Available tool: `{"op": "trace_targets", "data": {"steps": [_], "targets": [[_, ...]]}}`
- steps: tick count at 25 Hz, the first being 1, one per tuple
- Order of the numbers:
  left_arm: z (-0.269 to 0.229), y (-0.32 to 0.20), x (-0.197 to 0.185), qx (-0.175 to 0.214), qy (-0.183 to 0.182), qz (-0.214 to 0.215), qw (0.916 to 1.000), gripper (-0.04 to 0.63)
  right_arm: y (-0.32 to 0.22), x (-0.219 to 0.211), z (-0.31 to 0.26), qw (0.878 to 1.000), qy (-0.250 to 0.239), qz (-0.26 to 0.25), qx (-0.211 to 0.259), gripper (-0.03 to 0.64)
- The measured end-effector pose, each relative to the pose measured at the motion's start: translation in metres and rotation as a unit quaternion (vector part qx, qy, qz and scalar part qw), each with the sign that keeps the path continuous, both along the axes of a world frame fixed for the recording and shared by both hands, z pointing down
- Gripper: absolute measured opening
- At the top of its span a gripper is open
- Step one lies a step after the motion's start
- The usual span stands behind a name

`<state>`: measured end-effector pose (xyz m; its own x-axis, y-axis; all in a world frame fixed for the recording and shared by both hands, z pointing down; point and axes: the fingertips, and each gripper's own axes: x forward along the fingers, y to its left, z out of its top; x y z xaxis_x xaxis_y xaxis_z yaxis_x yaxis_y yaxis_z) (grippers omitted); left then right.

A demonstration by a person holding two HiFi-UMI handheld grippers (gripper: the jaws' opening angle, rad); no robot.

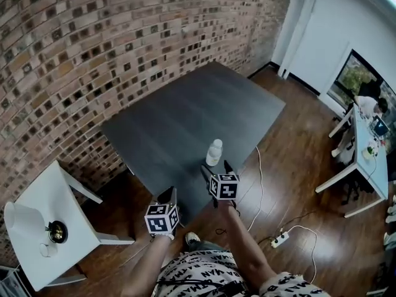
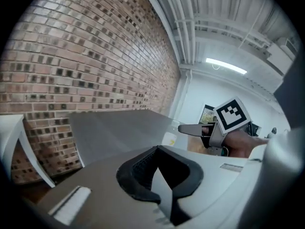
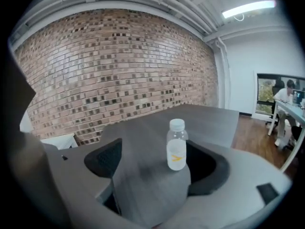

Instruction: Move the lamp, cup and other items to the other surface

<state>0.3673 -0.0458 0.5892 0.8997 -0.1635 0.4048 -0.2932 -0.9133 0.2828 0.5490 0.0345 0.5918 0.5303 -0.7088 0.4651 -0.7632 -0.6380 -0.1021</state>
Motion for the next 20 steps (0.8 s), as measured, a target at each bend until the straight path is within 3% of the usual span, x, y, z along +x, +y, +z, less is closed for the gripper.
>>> {"op": "trace_targets", "data": {"steps": [9, 20], "targets": [[0.009, 0.014, 0.086, -0.001, -0.007, 0.038, 0.9993, 0.003, 0.006, 0.066, 0.012, 1.000, 0.003, 0.009, -0.015, 0.431], [0.023, 0.010, 0.133, -0.005, -0.017, 0.047, 0.9987, 0.003, -0.022, 0.092, 0.052, 0.998, -0.021, -0.027, -0.052, 0.431]]}}
